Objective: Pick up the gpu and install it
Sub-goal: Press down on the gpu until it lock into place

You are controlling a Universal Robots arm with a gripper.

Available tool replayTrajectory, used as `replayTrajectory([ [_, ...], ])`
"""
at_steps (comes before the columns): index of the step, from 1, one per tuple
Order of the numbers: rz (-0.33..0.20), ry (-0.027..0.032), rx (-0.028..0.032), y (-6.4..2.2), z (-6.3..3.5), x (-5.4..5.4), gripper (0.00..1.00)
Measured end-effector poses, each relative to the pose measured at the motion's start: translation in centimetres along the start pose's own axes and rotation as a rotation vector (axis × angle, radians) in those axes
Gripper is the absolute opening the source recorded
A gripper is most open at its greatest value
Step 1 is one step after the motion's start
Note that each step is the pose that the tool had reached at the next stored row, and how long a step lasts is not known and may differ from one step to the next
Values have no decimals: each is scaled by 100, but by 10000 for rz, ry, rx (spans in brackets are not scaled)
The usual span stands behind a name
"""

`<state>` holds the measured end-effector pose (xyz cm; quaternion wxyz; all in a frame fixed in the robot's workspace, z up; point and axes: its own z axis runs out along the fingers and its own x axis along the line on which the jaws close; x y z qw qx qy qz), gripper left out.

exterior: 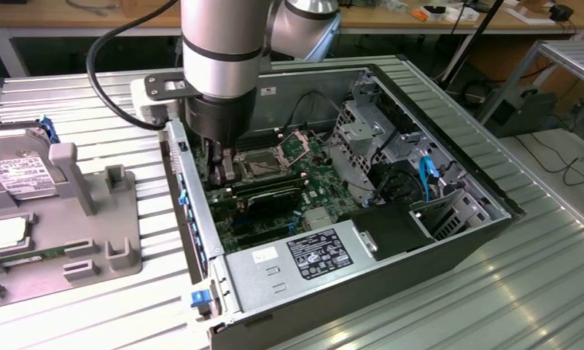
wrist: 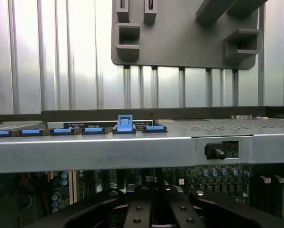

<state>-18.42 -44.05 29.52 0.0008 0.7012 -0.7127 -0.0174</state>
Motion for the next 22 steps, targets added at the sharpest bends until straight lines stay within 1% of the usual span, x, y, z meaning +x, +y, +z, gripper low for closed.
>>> replayTrajectory([
  [2, 0, 1, 0, 25, -8, 0, 11],
  [3, 0, 0, 0, 40, -27, 0, 11],
  [6, 1, -1, 1, 47, -79, 2, 11],
  [7, 1, -3, 3, 51, -102, 11, 11],
  [9, 0, 1, 0, 64, -114, 45, 11],
  [10, 2, 0, 0, 78, -113, 64, 11],
  [13, -3, -1, 5, 160, -111, 83, 11],
  [14, -2, 0, -1, 171, -112, 94, 11],
  [22, 0, 8, 2, 154, -147, 112, 11],
])
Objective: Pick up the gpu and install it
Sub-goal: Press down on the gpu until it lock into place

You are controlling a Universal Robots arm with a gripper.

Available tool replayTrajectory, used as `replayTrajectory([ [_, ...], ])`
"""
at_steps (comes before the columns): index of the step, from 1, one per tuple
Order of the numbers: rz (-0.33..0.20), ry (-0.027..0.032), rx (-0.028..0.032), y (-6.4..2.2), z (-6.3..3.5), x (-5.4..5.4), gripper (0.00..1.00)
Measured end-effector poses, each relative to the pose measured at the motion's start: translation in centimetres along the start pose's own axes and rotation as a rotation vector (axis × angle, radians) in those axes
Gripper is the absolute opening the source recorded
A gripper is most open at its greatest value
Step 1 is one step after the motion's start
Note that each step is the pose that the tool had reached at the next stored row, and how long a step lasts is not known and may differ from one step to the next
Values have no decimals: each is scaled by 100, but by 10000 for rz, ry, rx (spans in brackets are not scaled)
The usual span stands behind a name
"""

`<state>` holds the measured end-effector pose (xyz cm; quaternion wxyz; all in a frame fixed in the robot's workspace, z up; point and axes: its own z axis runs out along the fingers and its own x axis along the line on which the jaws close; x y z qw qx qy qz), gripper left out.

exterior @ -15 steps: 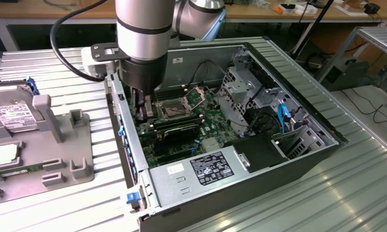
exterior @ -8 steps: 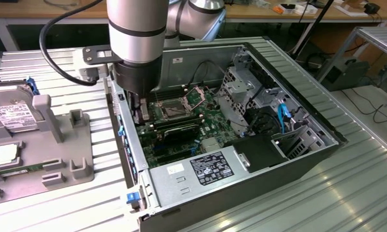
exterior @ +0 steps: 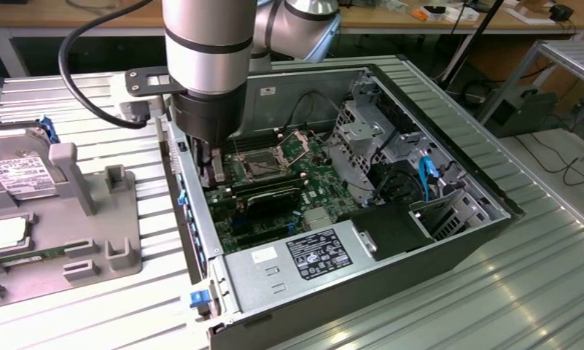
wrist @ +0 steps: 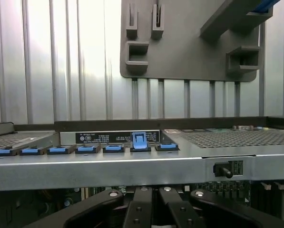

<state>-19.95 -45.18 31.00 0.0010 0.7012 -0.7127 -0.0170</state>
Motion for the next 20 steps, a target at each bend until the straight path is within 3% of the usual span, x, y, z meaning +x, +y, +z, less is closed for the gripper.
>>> replayTrajectory([
  [7, 2, 14, 0, -1, -34, 90, 11],
  [13, 1, 10, 3, -4, 48, 93, 11],
  [20, 0, 10, 4, -102, 36, 92, 11],
])
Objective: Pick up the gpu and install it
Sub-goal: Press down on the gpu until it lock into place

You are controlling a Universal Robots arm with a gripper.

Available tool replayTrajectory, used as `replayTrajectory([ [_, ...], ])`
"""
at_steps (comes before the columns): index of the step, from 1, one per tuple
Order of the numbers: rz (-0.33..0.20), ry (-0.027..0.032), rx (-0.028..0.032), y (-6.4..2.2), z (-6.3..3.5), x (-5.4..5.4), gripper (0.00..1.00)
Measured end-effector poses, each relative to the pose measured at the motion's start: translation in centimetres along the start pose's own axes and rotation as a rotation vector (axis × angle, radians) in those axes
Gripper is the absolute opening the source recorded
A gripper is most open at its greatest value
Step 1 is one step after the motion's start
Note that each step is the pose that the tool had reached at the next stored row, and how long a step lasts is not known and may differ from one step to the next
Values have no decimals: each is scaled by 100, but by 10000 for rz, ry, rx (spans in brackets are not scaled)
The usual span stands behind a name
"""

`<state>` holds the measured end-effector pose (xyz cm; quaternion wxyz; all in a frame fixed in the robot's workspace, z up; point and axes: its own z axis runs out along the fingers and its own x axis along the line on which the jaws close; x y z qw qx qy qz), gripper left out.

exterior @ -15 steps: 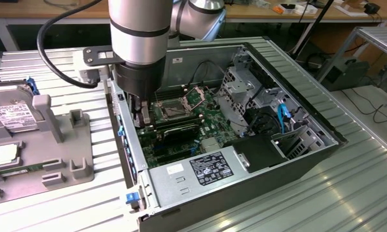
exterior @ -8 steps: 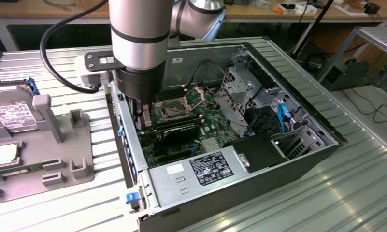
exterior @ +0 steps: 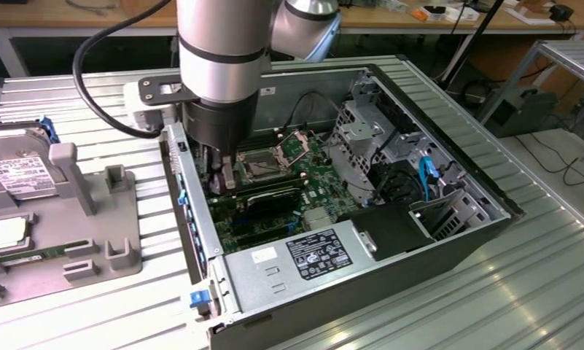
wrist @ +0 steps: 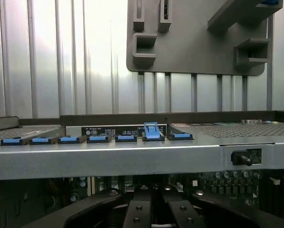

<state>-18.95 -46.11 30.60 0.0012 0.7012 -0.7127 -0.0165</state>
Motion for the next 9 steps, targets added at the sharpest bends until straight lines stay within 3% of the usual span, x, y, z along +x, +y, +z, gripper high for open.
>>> replayTrajectory([
  [3, 0, -1, 1, -99, -2, 0, 11],
  [9, 1, -1, 0, -99, -3, 0, 11],
])
